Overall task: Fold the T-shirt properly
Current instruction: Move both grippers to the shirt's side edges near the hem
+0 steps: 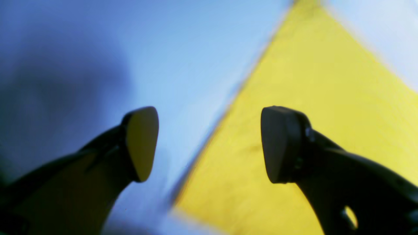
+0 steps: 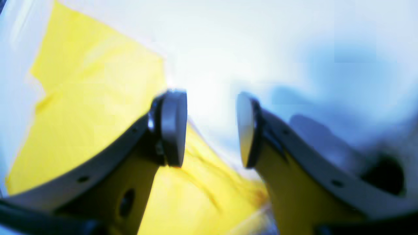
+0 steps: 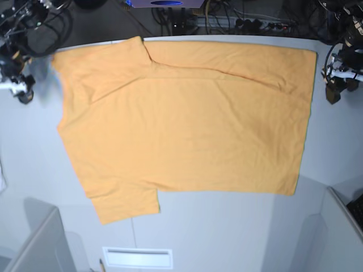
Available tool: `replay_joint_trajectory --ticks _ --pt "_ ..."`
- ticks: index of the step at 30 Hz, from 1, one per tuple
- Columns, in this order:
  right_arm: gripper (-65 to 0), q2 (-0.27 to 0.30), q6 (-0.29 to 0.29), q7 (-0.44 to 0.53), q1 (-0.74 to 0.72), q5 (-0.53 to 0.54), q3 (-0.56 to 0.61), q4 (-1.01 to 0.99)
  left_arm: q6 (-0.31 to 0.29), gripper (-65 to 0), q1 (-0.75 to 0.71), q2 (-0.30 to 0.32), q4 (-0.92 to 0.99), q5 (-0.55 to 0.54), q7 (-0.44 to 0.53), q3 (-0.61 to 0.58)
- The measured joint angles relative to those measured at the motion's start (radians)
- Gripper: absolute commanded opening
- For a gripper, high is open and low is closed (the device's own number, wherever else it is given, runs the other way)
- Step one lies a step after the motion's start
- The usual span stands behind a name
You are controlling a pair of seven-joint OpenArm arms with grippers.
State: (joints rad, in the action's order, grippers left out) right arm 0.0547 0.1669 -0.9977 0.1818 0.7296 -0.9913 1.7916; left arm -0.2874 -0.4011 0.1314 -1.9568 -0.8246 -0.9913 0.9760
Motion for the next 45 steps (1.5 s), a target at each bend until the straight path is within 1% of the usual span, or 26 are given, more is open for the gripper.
replay_joint_trajectory --ticks 2,5,6,7,8,11,13,15,17,18,19,20,22,24,26,27,28,30,33,36,40,45 --pt "-40.8 0.046 0.002 -0.011 -0.056 -0.003 0.064 -0.066 0.0 -27.6 0.036 0.0 0.005 0.001 -0.016 -0.059" --pt "-40.8 0.143 0.0 -0.013 -0.161 -0.001 0.189 -0.222 0.003 -35.2 0.093 0.005 0.012 0.019 -0.015 -0.138" --pt "-40.8 0.175 0.002 -0.012 -0.205 -0.009 0.235 -0.285 0.003 -36.4 0.11 0.005 0.011 0.019 -0.013 -0.169" --pt "-40.8 0.211 -0.003 0.001 -0.255 -0.009 0.278 -0.354 0.003 -37.5 0.127 0.005 0.011 0.018 -0.012 -0.206" --pt "-40.8 0.24 0.006 0.024 -0.308 -0.002 0.321 -0.427 0.0 -37.8 0.143 0.002 0.011 0.01 -0.017 -0.237" --pt "-40.7 0.338 0.005 0.172 -0.445 -0.006 0.51 -0.662 0.001 -38.2 0.185 0.001 0.013 0.011 -0.014 -0.286" --pt "-40.1 0.387 0.008 0.286 -0.527 0.004 0.666 -0.793 0.001 -38.2 0.187 0.002 0.021 0.008 -0.006 -0.29" --pt "-39.8 0.413 0.006 0.356 -0.61 0.003 0.798 -0.925 0.003 -38.2 0.169 -0.015 0.025 0.015 -0.007 -0.282" --pt "-37.2 0.412 0.01 0.416 -0.686 0.002 0.886 -1.055 0.003 -38.2 0.146 -0.023 0.029 0.016 -0.017 -0.279" --pt "-35.1 0.408 0.035 0.435 -0.721 -0.004 0.914 -1.115 0.004 -38.2 0.137 -0.023 0.029 0.016 -0.018 -0.276" --pt "-33.5 0.408 0.101 0.465 -0.754 0.004 0.944 -1.179 0.003 -38.2 0.135 -0.02 0.029 0.016 -0.017 -0.275" --pt "-32.0 0.408 0.148 0.49 -0.789 0.007 0.968 -1.241 0.003 -38.2 0.136 -0.016 0.029 0.015 -0.014 -0.275" --pt "-30.5 0.407 0.173 0.535 -0.872 -0.009 1.031 -1.371 0.003 -38.2 0.137 -0.013 0.029 0.015 -0.011 -0.275" --pt "-30.2 0.388 0.205 0.633 -0.951 0.002 1.107 -1.491 0.003 -38.2 0.137 -0.011 0.03 0.016 -0.011 -0.272" --pt "-30.0 0.357 0.214 0.697 -1.003 0.001 1.163 -1.577 0.003 -38.2 0.133 -0.013 0.03 0.012 -0.008 -0.276" --pt "-30.0 0.341 0.219 0.727 -1.013 0.005 1.176 -1.606 0.002 -38.2 0.133 -0.015 0.03 0.014 -0.008 -0.276" --pt "-30.0 0.329 0.221 0.739 -1.012 0.007 1.177 -1.623 0.002 -38.2 0.13 -0.014 0.03 0.011 -0.009 -0.273" --pt "-30.0 0.315 0.225 0.745 -0.994 0.003 1.182 -1.635 0.002 -38.0 0.124 -0.014 0.03 0.013 -0.009 -0.237" --pt "-30.0 0.317 0.225 0.765 -0.969 0.002 1.182 -1.637 0.004 -38.0 0.123 -0.014 0.03 0.021 -0.008 -0.202" --pt "-30.3 0.309 0.216 0.77 -0.973 -0.001 1.191 -1.637 0.003 -37.8 0.124 -0.014 0.031 0.015 -0.008 -0.205" --pt "-30.6 0.273 0.223 0.785 -0.979 0.003 1.283 -1.634 0.003 -37.8 0.119 -0.014 0.03 0.016 -0.013 -0.205" --pt "-30.9 0.273 0.227 0.8 -0.979 0.003 1.308 -1.632 0.003 -37.8 0.121 -0.013 0.03 0.015 -0.011 -0.205"
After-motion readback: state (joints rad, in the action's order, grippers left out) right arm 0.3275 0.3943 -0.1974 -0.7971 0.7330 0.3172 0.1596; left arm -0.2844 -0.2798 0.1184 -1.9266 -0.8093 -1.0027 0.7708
